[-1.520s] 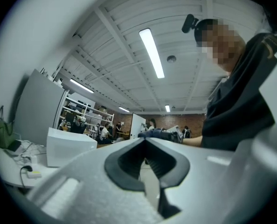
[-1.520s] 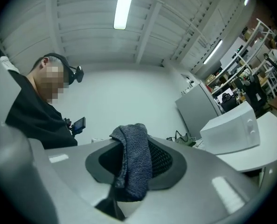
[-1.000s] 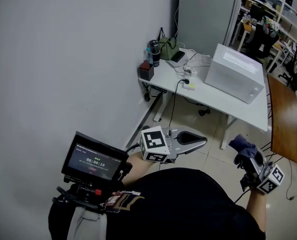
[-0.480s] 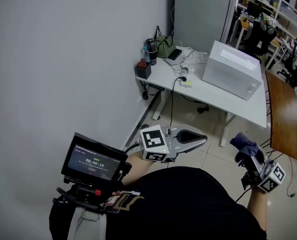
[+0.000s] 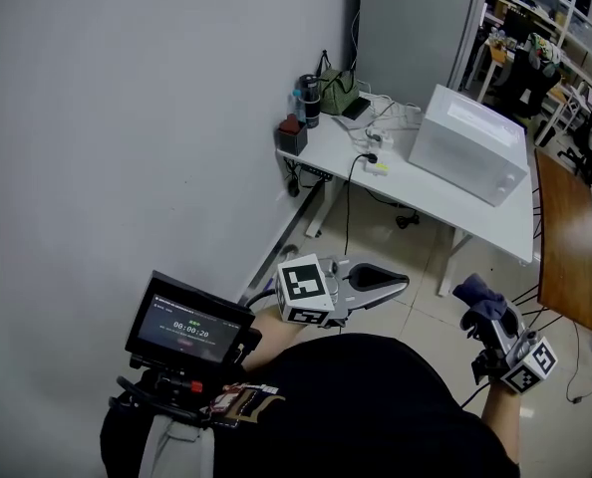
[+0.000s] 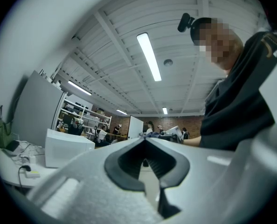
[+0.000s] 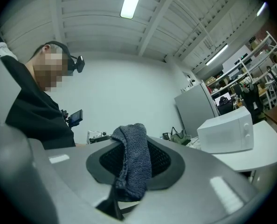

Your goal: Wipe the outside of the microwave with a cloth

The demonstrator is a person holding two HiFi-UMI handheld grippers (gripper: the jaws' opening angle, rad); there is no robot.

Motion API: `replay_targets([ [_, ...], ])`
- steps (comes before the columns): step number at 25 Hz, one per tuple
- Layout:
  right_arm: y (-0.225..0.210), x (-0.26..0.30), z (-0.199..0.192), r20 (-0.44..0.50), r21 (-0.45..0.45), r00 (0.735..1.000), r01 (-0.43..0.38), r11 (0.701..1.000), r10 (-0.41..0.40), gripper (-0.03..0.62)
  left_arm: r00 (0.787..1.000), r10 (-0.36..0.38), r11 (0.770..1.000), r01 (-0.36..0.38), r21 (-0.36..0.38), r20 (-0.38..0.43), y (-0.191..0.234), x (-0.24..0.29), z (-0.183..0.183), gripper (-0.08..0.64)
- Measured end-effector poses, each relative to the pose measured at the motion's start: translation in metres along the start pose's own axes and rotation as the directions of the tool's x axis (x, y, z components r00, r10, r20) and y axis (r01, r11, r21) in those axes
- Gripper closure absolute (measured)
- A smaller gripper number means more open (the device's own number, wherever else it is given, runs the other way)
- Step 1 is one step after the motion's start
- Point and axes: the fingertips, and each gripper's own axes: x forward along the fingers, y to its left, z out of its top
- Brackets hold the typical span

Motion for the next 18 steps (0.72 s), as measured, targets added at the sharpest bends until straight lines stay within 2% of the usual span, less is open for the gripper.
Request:
replay_targets([
  [11,-0.014,-0.009,-0.016,-0.057,-0.047,0.998,-0.003,0.999,0.001,0.495,1.000,0.011,1.000,-0.010,-0.018,0.018,0.000,0.000,0.006,0.555],
  [18,-0.022,-0.021,-0.032,-0.048,-0.046,0.999,-0.010,0.999,0.008,0.495,1.000,0.019,1.000,-0.019,-0.021,0.016,-0.004,0.005,-0.015,0.555],
])
